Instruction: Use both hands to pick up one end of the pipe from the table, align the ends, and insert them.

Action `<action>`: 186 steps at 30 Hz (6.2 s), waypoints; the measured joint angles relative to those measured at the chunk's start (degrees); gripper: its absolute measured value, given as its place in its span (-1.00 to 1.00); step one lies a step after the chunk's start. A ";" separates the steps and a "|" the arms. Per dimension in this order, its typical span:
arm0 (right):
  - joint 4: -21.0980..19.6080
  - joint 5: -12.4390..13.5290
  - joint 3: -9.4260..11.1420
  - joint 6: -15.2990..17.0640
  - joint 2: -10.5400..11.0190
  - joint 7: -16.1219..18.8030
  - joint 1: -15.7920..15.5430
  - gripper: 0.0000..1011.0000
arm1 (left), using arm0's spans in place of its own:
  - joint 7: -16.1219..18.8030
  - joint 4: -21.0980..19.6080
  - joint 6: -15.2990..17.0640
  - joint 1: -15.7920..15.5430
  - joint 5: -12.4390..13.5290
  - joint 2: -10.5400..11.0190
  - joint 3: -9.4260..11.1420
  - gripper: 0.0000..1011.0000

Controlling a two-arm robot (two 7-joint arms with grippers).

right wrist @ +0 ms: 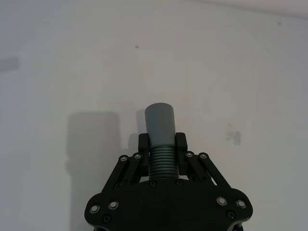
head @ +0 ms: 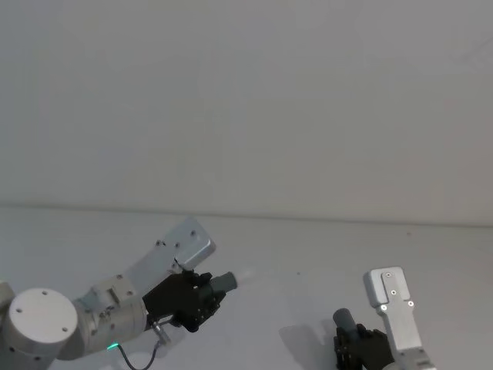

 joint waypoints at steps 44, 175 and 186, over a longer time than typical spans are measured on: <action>15.70 13.78 2.27 -56.07 15.20 41.59 -1.39 -0.42 | -21.89 2.76 -14.55 -7.33 -5.27 5.36 4.15 -0.35; 16.97 -26.09 7.57 -84.13 16.82 30.56 3.01 -0.43 | -30.61 5.97 -15.36 -19.33 -8.82 6.87 12.90 -0.35; 16.57 -26.69 7.23 -84.49 17.40 30.22 3.03 -0.42 | -30.41 6.42 -15.88 -19.54 -9.30 6.55 13.48 -0.35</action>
